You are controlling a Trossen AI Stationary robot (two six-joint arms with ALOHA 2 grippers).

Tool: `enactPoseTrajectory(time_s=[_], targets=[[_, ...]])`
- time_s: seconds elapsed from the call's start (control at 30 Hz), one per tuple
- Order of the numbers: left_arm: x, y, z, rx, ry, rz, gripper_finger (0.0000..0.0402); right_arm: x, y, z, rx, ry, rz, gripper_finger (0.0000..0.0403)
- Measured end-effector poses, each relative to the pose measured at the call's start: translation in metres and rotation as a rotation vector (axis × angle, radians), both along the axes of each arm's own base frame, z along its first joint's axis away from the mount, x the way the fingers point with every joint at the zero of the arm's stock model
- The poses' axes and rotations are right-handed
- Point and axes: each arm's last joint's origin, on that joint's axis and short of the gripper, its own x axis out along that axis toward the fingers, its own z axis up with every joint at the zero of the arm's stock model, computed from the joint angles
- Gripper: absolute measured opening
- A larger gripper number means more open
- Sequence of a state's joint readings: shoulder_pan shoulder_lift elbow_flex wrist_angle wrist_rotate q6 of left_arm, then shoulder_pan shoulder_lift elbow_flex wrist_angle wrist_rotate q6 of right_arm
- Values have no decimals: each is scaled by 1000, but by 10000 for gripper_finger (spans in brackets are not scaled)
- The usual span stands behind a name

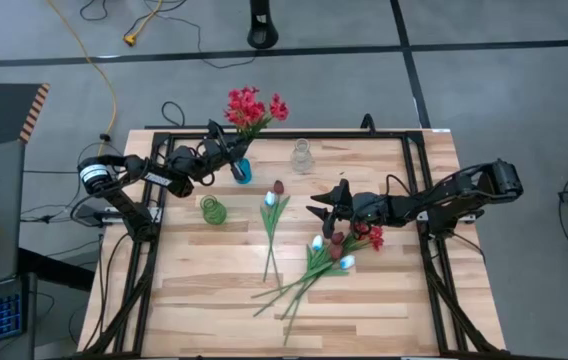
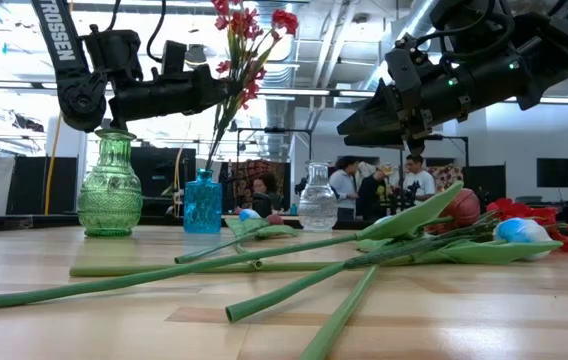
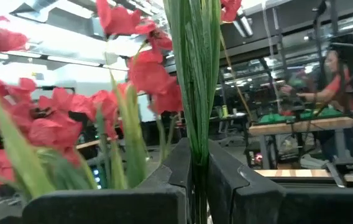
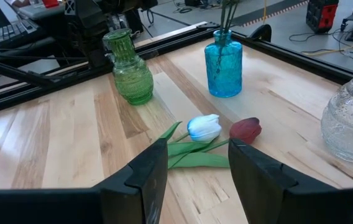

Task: Sort flowers into vase by color
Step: Put the left red flowers into the blue vase

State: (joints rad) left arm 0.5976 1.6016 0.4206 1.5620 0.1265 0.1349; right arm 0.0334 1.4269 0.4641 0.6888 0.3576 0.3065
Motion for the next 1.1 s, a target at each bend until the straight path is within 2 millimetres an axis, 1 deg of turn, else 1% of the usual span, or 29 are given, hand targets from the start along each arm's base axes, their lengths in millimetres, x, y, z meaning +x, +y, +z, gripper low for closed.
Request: enactPoseTrajectory(time_s=[0.2,0.3,0.57,0.8,0.93,1.1], targets=[[-1,2,0,-27,-17,65,19,0,0,0,0,0,0,196],[-1,2,0,-27,-17,64,39,0,0,0,0,0,0,196],[-1,1,0,-21,-14,64,109,0,0,0,0,0,0,196],[0,1,0,-28,-18,61,137,0,0,0,0,0,-1,196],[-1,2,0,-63,-38,62,152,0,0,0,0,0,-1,196],[-1,2,0,-68,-41,59,181,0,0,0,0,0,-1,196]])
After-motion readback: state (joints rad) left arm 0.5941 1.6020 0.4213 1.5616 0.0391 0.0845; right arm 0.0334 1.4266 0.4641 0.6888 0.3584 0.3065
